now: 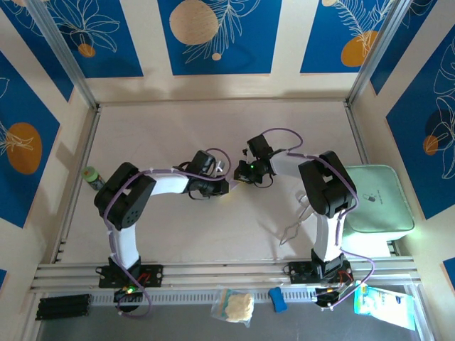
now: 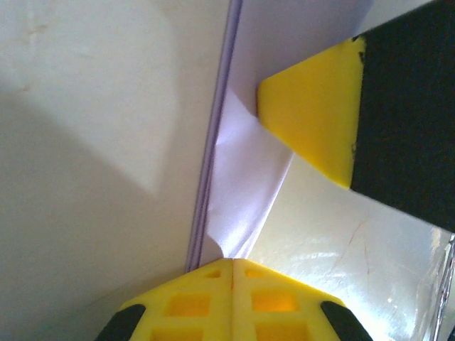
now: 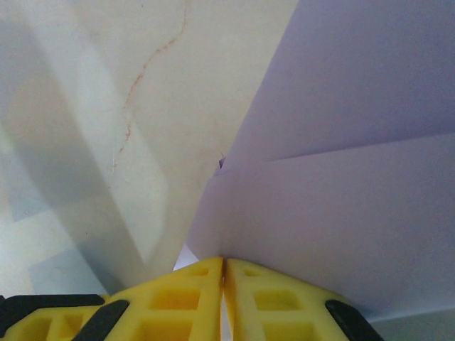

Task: Fold a paper plane with a square sheet of paper (pick it up from the middle)
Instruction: Fold the wing for the fifth time at the center of the table.

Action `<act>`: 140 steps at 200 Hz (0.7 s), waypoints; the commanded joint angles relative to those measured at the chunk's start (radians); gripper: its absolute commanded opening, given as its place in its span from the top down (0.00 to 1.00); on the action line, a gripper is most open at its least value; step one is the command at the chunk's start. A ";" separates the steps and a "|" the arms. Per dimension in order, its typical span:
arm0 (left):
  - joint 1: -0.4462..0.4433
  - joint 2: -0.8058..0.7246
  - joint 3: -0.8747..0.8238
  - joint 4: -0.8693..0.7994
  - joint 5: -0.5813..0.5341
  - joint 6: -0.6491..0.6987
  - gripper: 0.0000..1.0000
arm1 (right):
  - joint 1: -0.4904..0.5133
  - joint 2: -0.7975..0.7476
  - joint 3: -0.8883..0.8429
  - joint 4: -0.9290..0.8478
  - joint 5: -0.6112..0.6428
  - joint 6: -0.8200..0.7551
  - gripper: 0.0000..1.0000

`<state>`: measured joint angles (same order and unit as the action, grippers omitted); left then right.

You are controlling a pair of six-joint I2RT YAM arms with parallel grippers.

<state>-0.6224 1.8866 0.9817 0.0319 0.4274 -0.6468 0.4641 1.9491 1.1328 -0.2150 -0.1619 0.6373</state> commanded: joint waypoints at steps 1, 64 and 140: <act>0.020 -0.030 -0.034 -0.136 0.034 0.082 0.93 | -0.010 0.076 -0.007 -0.144 0.089 -0.033 0.86; 0.020 -0.092 -0.040 -0.318 0.040 0.248 0.93 | -0.012 0.090 0.008 -0.163 0.085 -0.030 0.87; 0.017 -0.231 -0.073 -0.076 0.049 0.089 0.92 | 0.046 0.062 -0.015 -0.064 -0.064 -0.093 0.87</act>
<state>-0.6086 1.6711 0.9470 -0.1730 0.4553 -0.4721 0.4744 1.9675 1.1645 -0.2459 -0.1921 0.5842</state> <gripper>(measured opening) 0.079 0.136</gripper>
